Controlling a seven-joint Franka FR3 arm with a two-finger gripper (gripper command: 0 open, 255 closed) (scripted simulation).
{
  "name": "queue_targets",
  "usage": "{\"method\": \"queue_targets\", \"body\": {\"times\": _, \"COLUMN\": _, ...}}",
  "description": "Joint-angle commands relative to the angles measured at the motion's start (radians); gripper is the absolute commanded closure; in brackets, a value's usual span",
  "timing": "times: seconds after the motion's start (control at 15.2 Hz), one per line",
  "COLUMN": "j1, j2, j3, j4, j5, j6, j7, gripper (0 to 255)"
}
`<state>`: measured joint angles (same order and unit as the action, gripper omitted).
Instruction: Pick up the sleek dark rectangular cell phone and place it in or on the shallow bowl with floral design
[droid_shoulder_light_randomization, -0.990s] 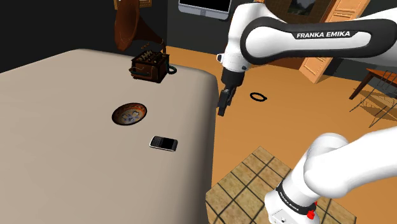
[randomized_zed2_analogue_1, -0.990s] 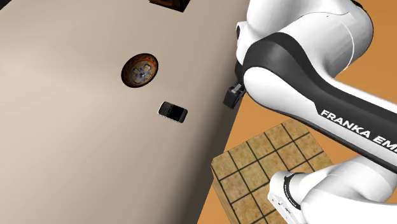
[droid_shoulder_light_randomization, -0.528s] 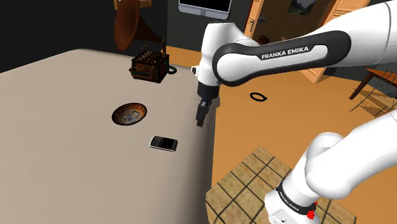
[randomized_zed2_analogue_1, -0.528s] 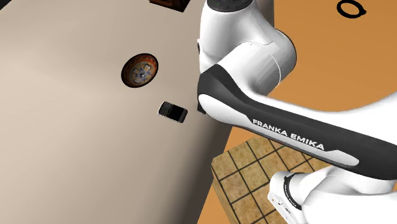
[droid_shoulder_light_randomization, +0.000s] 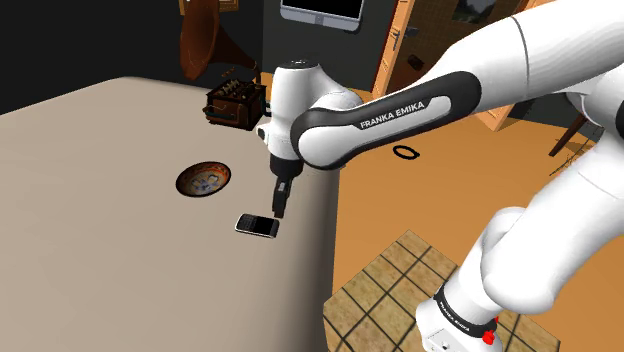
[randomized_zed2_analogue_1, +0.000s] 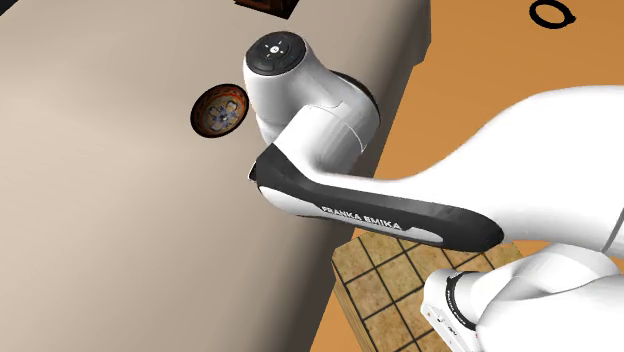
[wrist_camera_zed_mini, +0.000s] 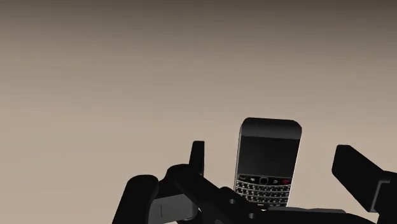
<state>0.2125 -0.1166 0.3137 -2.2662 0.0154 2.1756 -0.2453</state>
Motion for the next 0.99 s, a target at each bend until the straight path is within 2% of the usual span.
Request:
{"method": "queue_targets", "body": {"times": 0.0, "j1": 0.01, "j2": 0.074, "j3": 0.02, "j4": 0.029, "j5": -0.04, "j6": 0.051, "j7": 0.006, "gripper": 0}}
{"method": "queue_targets", "body": {"times": 0.2, "j1": 0.032, "j2": 0.165, "j3": 0.042, "j4": 0.078, "j5": -0.1, "j6": 0.097, "j7": 0.023, "gripper": 0}}
{"method": "queue_targets", "body": {"times": 0.66, "j1": 0.034, "j2": 0.227, "j3": 0.036, "j4": 0.049, "j5": -0.137, "j6": 0.184, "j7": 0.048, "gripper": 0}}
{"method": "queue_targets", "body": {"times": 0.92, "j1": 0.034, "j2": 0.233, "j3": 0.035, "j4": 0.047, "j5": -0.141, "j6": 0.191, "j7": 0.051, "gripper": 0}}
